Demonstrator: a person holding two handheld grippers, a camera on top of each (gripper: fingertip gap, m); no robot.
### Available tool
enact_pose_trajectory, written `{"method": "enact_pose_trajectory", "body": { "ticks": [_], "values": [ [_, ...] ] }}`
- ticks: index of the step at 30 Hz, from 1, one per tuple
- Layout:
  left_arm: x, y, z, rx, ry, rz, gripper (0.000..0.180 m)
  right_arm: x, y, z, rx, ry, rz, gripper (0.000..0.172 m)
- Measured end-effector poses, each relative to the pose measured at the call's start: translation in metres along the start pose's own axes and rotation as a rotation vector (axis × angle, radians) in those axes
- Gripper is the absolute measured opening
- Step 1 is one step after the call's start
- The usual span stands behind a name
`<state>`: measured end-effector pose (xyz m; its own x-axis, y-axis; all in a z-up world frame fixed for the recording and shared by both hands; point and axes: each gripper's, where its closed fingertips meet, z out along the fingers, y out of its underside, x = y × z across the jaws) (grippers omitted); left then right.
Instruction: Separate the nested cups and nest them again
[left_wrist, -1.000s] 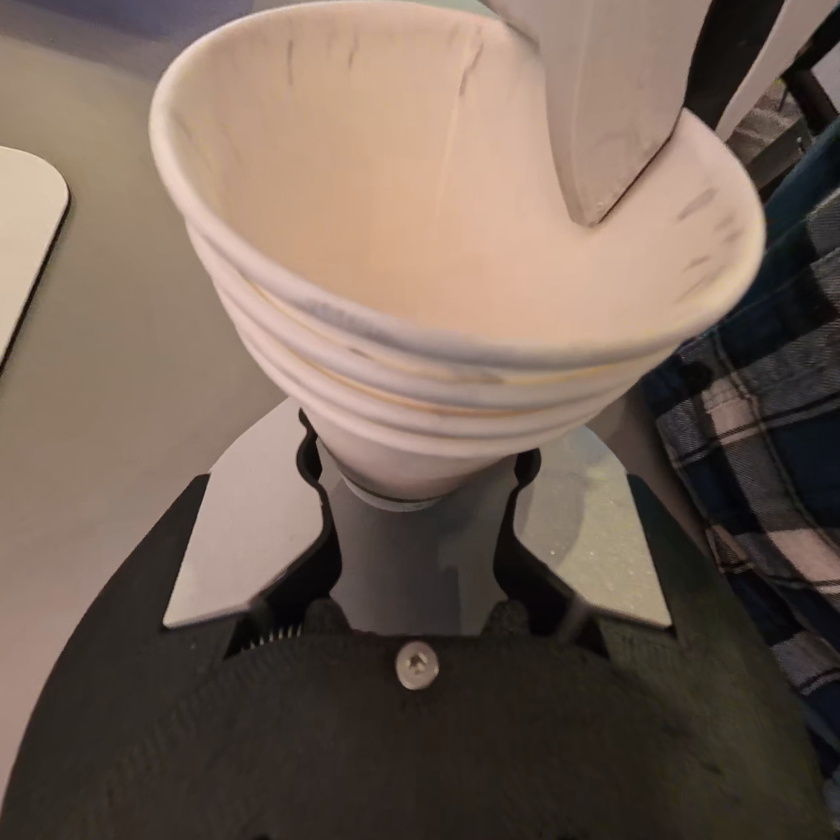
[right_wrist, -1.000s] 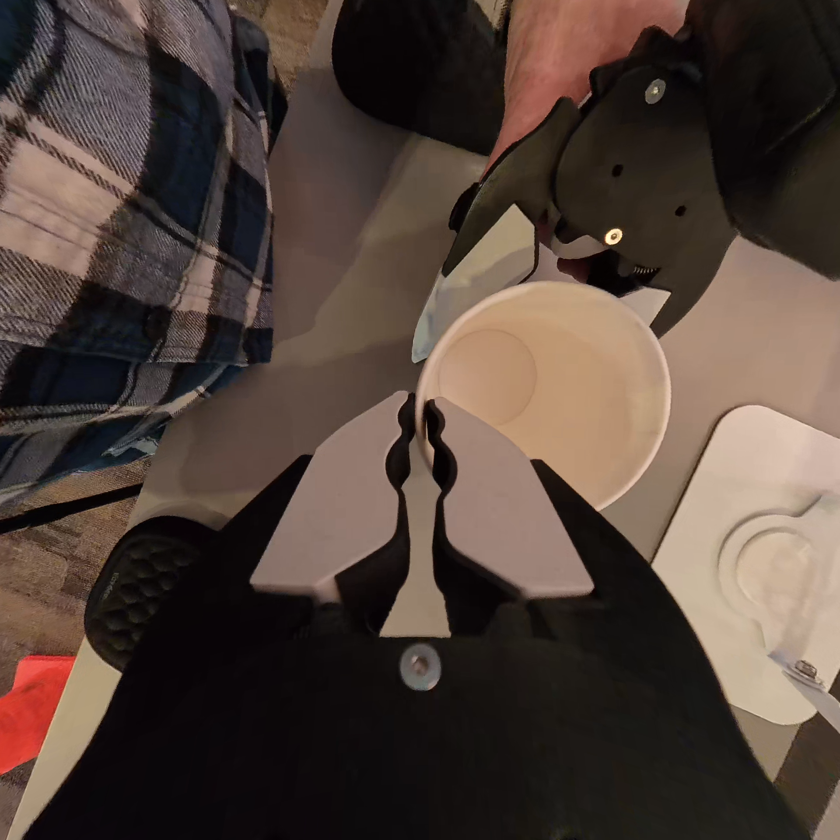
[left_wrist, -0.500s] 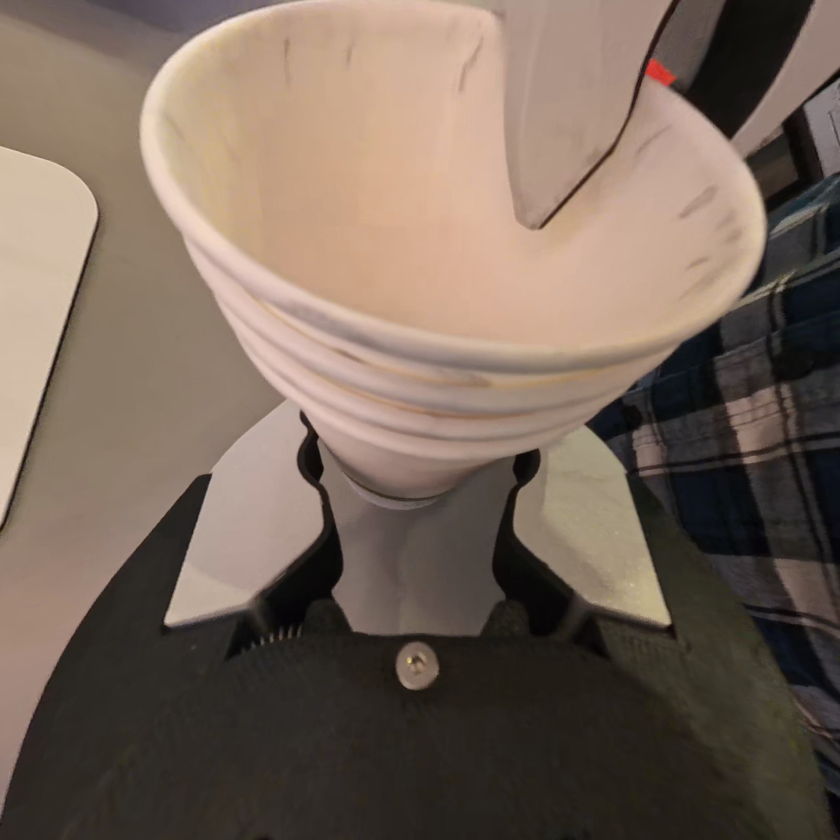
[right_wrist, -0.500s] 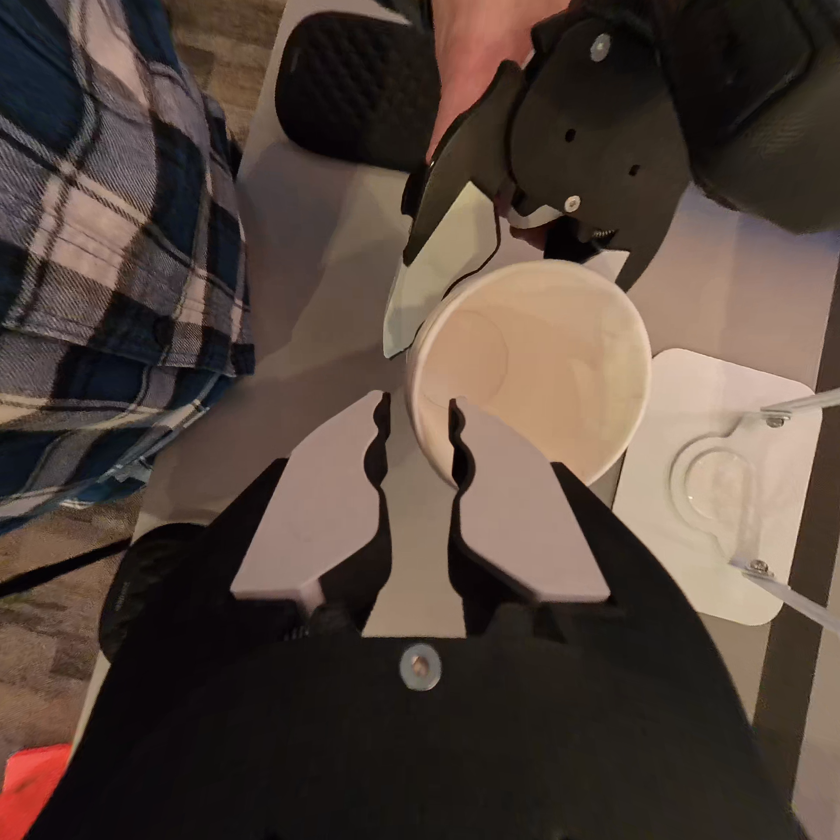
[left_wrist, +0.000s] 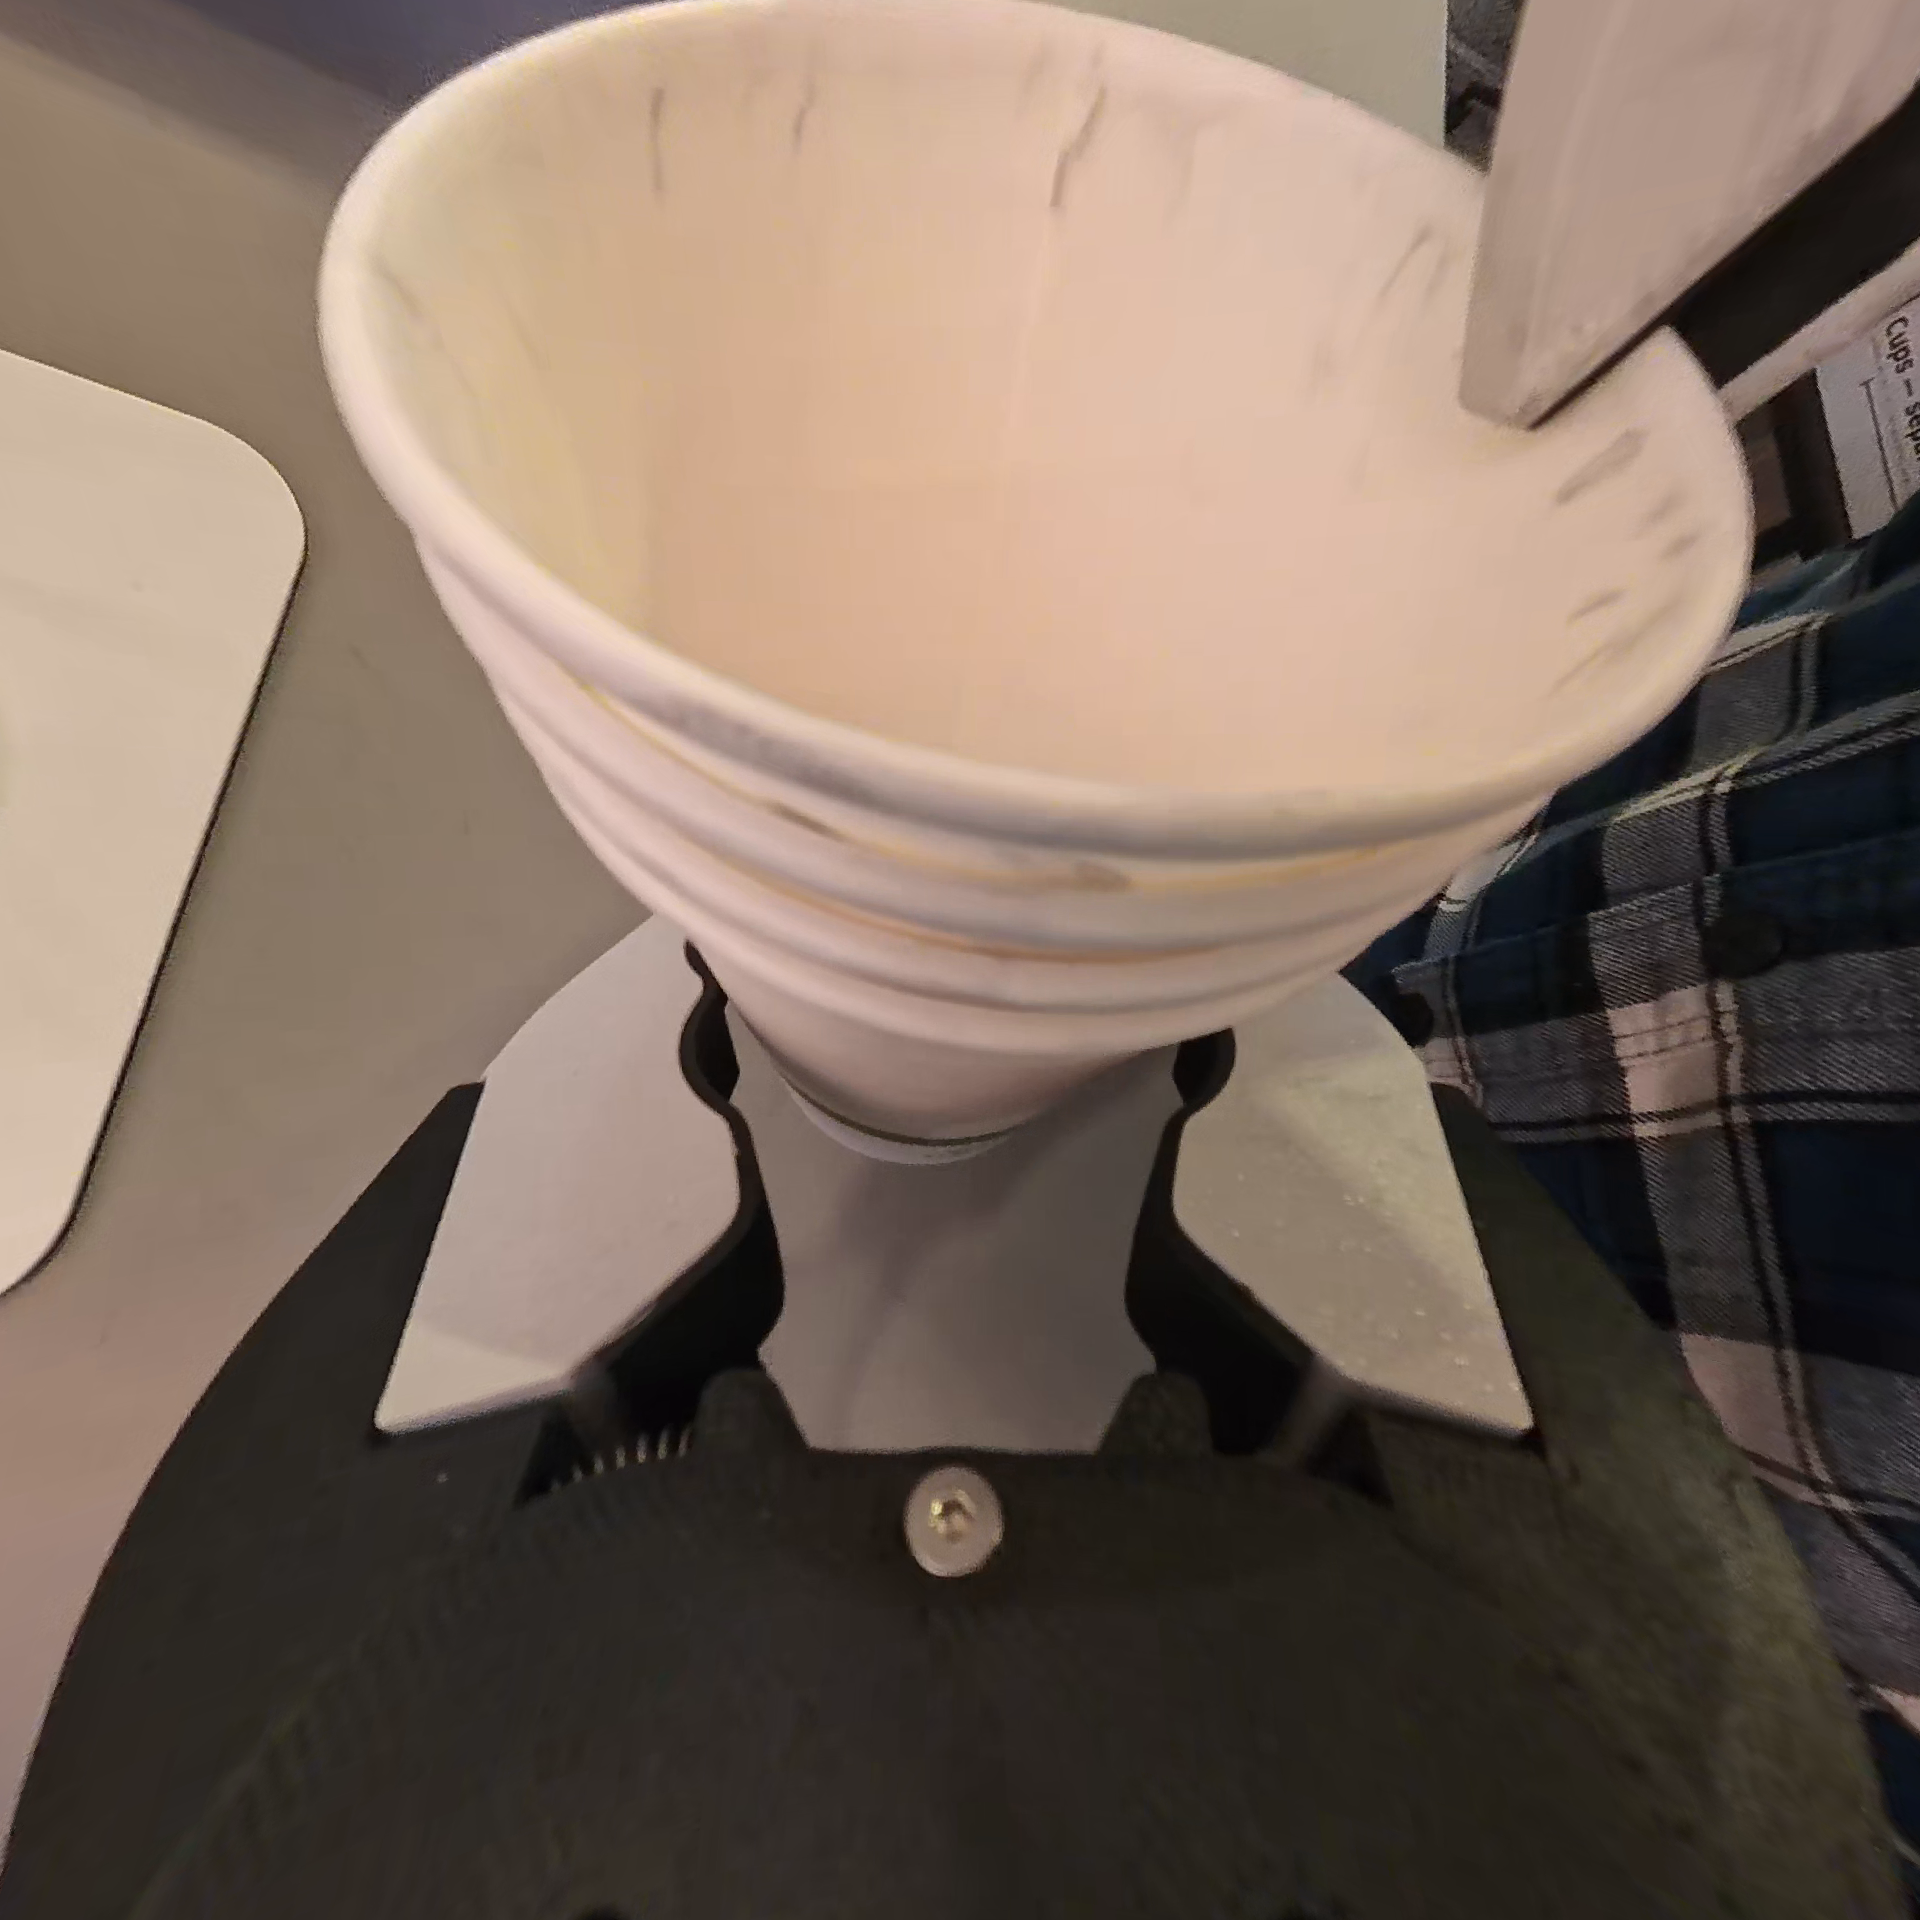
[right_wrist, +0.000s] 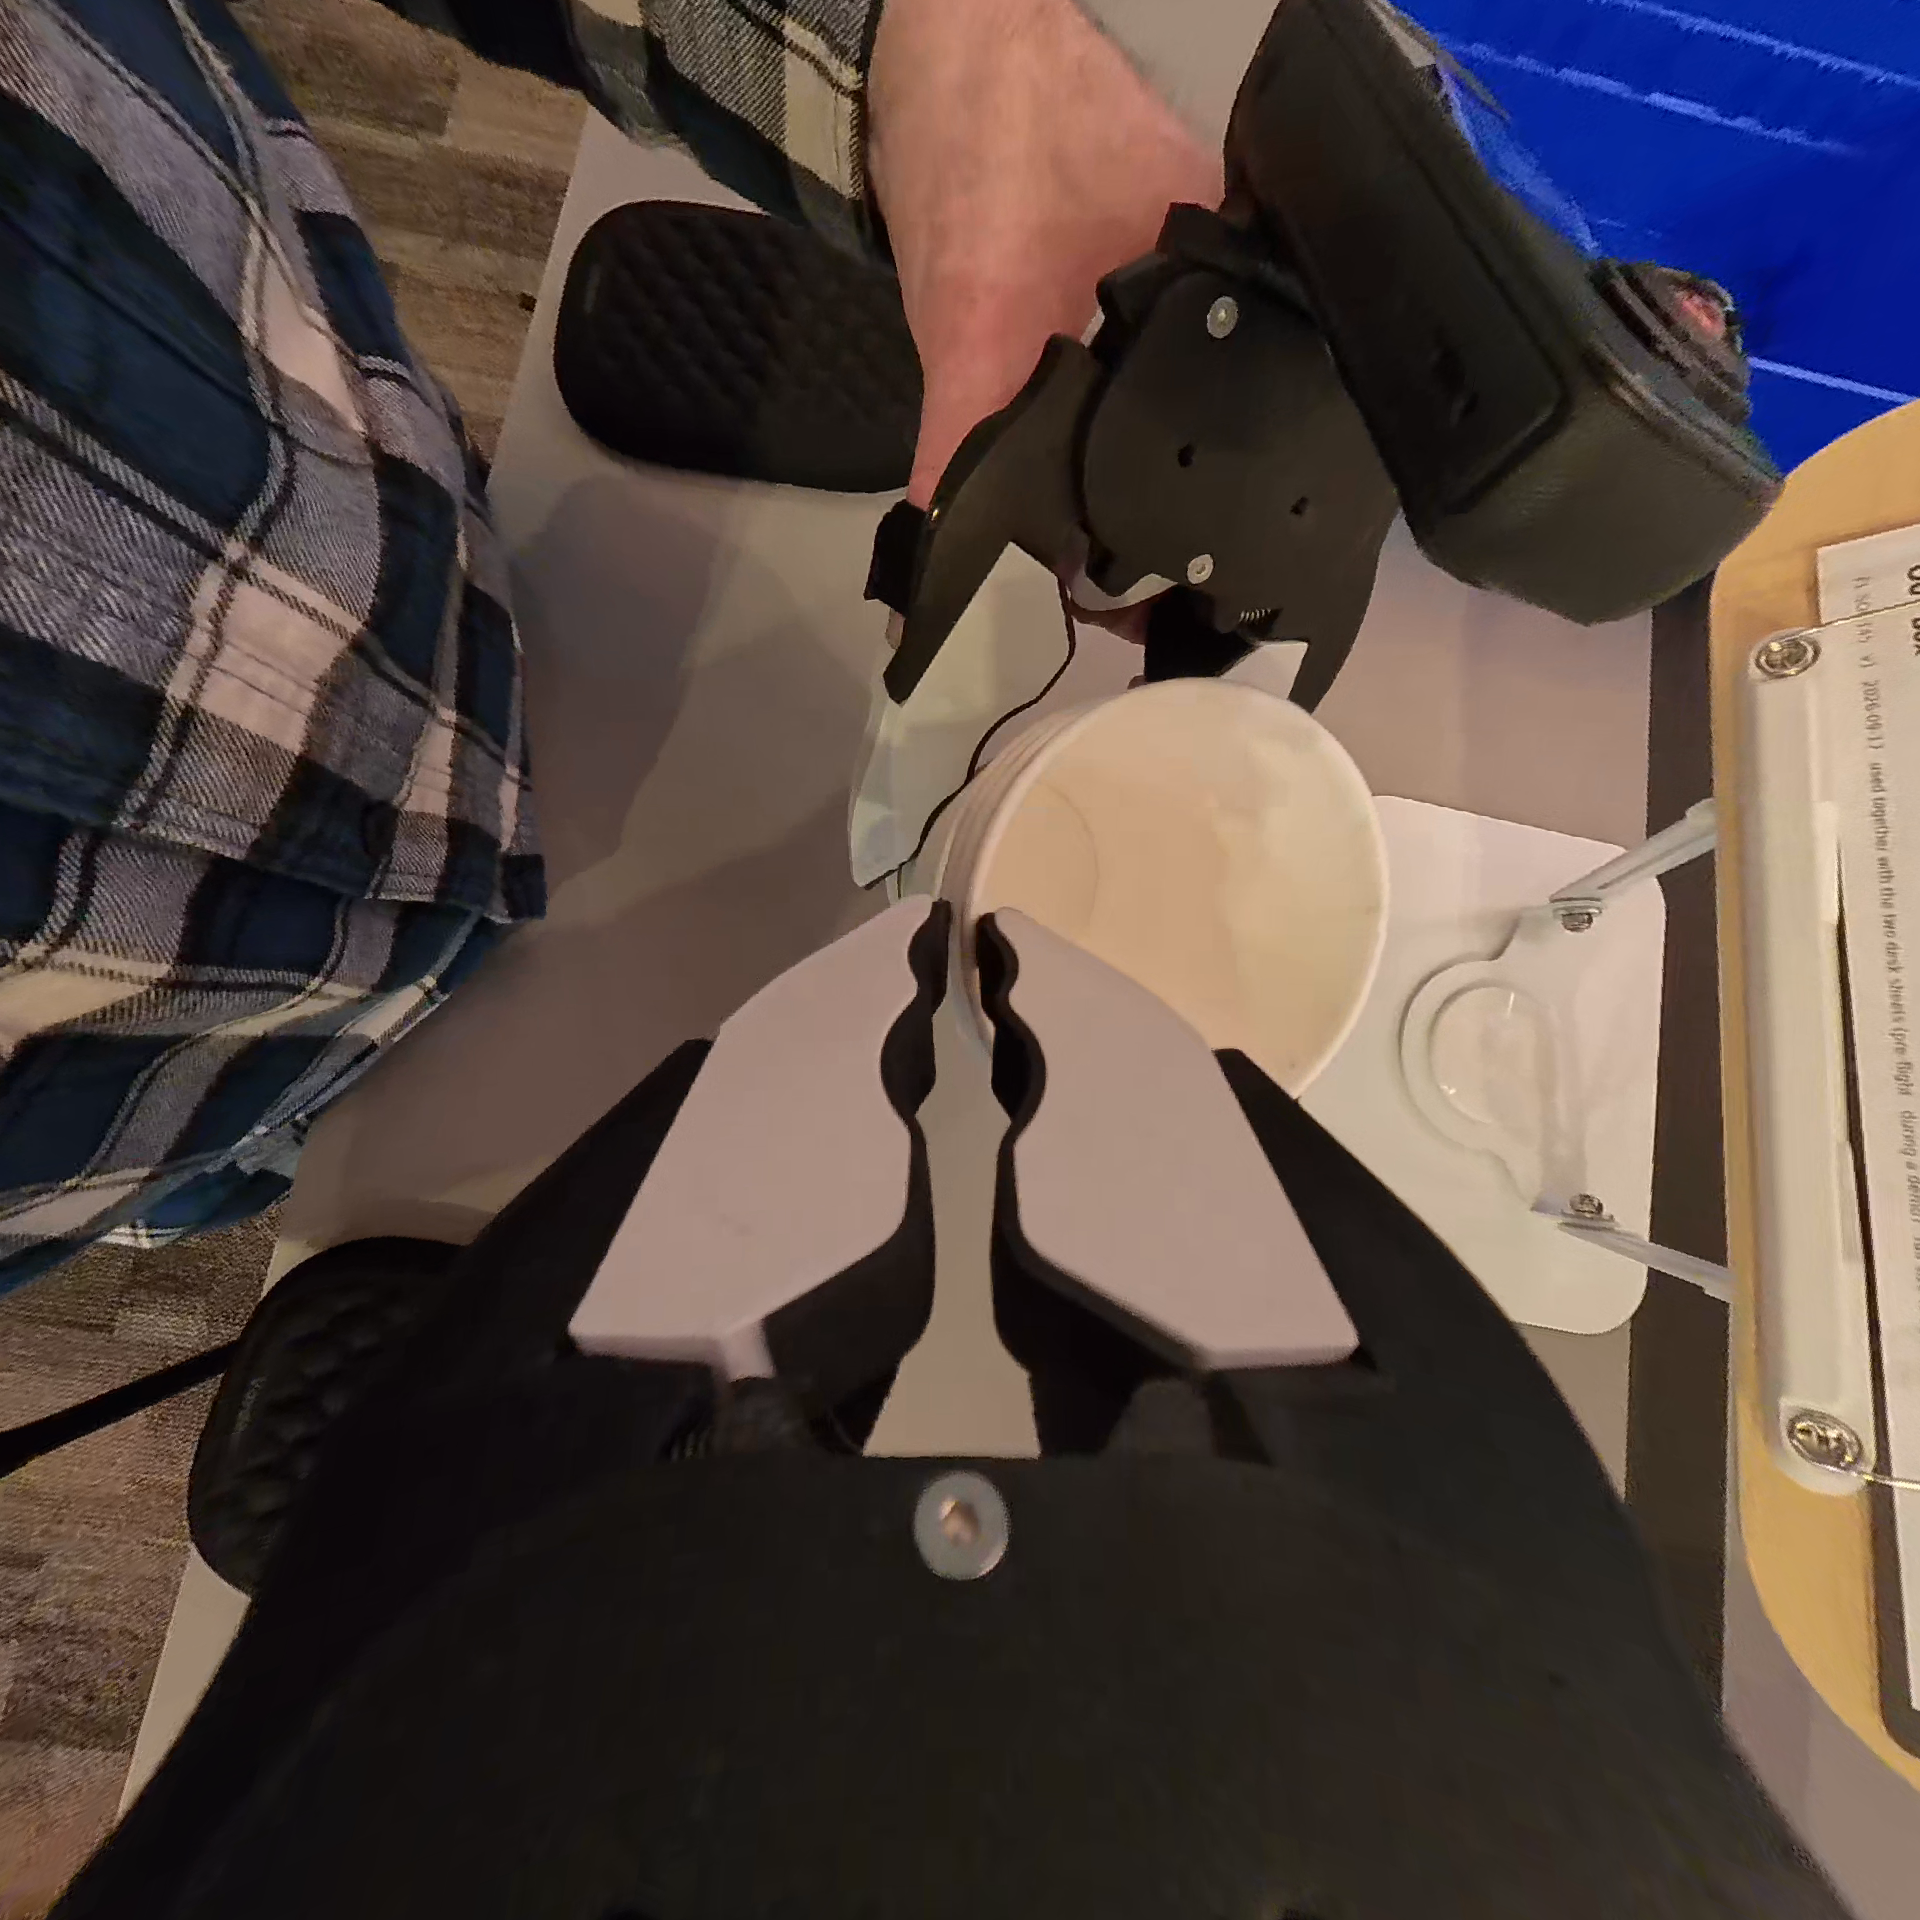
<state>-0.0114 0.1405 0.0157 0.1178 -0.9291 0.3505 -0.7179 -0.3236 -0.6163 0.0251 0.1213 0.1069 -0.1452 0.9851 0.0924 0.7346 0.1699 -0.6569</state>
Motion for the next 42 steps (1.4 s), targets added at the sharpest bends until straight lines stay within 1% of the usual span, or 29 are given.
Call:
{"method": "enact_pose_trajectory", "body": {
  "ticks": [12,15,18,20,25,28,32,35,38,40,42],
  "values": [
    [-0.001,-0.009,0.001,0.008,-0.012,0.005,0.084,0.003,0.001,-0.009,0.049,-0.02,0.066,0.003],
    [-0.004,-0.005,0.004,-0.03,-0.036,0.007,0.084,0.005,-0.003,-0.013,0.063,-0.001,0.067,0.003],
    [-0.002,-0.008,0.006,-0.01,-0.017,0.001,0.084,0.008,0.0,-0.017,0.047,0.024,0.045,0.003],
    [-0.005,-0.009,0.006,-0.008,-0.036,0.007,0.084,0.012,0.0,-0.025,0.062,0.049,0.042,0.003],
    [-0.006,-0.016,0.006,0.022,-0.032,0.019,0.084,0.02,-0.007,-0.041,0.078,0.108,0.027,0.003],
    [-0.009,-0.02,0.007,0.039,-0.035,0.011,0.084,0.031,-0.008,-0.062,0.097,0.176,0.029,0.003],
    [-0.015,-0.026,0.009,0.069,-0.04,-0.006,0.084,0.048,-0.008,-0.099,0.138,0.298,0.054,0.003],
    [-0.017,-0.031,0.011,0.088,-0.034,-0.015,0.084,0.064,0.002,-0.129,0.15,0.402,0.095,0.003],
    [-0.018,-0.036,0.012,0.105,-0.029,-0.012,0.084,0.079,0.026,-0.158,0.113,0.501,0.139,0.003],
    [-0.02,-0.038,0.014,0.107,-0.031,-0.013,0.084,0.09,0.05,-0.178,0.056,0.578,0.174,0.003],
    [-0.021,-0.04,0.015,0.113,-0.029,-0.018,0.084,0.102,0.085,-0.194,-0.058,0.658,0.209,0.003]
  ]
}}
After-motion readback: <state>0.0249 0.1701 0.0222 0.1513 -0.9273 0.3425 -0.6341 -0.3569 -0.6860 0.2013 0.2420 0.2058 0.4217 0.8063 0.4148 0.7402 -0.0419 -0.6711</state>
